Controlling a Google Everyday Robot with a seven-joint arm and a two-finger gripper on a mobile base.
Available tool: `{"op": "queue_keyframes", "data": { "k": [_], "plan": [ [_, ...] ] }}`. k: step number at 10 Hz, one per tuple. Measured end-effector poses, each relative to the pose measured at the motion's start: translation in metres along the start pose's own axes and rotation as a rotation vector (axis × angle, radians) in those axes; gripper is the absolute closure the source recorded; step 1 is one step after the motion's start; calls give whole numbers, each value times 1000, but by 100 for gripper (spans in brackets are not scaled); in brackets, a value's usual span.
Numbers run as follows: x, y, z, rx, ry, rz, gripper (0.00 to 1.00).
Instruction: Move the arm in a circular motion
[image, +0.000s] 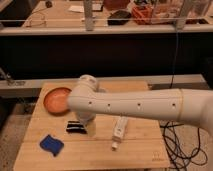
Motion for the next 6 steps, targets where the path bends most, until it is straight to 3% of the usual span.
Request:
{"op": "queue_keyframes", "data": {
  "k": [3,6],
  "plan": [
    [33,-53,19,3,40,-12,20],
    [110,-90,36,-13,102,30,20]
  ]
}}
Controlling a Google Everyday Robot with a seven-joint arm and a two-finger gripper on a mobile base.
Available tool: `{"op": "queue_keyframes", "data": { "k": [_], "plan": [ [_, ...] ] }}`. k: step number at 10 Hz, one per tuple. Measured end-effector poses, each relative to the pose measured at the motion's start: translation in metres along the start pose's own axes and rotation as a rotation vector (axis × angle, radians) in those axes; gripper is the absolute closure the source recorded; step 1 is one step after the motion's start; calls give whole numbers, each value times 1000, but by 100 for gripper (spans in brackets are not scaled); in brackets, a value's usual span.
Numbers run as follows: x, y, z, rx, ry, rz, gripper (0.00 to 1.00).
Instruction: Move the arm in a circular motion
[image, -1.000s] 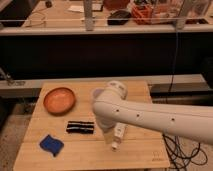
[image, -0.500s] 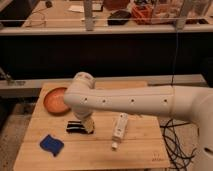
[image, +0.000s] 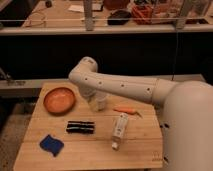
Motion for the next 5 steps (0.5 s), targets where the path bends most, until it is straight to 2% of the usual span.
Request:
{"op": "queue_keyframes", "data": {
  "k": [3,5],
  "plan": [
    [82,-2,9,-21,42,89,20],
    [141,12,8,-35,63,177,20]
  ]
}}
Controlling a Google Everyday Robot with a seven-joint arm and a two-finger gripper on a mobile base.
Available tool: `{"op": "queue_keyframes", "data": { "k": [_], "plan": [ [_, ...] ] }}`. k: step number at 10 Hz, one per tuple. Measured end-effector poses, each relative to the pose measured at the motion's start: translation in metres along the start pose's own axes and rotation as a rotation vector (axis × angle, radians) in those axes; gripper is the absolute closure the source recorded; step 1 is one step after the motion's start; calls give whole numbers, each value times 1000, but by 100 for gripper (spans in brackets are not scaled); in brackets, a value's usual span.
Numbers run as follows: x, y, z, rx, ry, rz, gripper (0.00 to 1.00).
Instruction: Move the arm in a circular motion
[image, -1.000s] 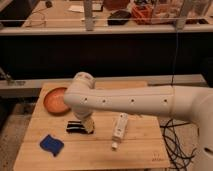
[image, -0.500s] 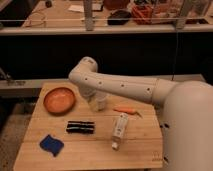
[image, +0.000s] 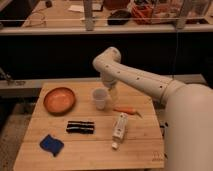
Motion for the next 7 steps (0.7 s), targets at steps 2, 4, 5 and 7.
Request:
{"op": "queue_keyframes", "data": {
  "k": [2,4,5,7],
  "plan": [
    [44,9,0,-6,5,72,20],
    [96,31,-4,0,-14,164,20],
    [115,44,-6,4,-29,199,20],
    [143,86,-12,13,-67,262,20]
  ]
}}
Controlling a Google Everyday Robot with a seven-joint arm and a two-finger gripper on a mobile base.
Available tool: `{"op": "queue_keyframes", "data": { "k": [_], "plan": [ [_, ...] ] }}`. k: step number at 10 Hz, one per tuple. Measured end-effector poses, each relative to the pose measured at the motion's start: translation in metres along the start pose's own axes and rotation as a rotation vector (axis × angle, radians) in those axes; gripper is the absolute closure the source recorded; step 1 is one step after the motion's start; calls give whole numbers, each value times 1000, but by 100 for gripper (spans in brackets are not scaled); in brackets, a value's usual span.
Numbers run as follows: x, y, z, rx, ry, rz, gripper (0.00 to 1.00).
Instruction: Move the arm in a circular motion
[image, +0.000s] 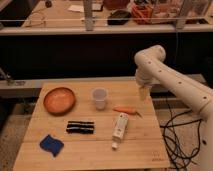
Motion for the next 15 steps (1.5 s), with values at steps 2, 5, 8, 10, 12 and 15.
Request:
{"op": "queue_keyframes", "data": {
  "k": [2,5,8,10,12,15],
  "plan": [
    [13,48,-11,-5,-34,17,20],
    [-3,115,-31,-14,-62,0,20],
    [-68,170,-52,-36,-90,-57,20],
    [-118,188,-59,-53,-125,-114,20],
    [-177,201,-64,-75,-180,-196,20],
    [-248,198,-66,-97,-246,-305,20]
  ]
}}
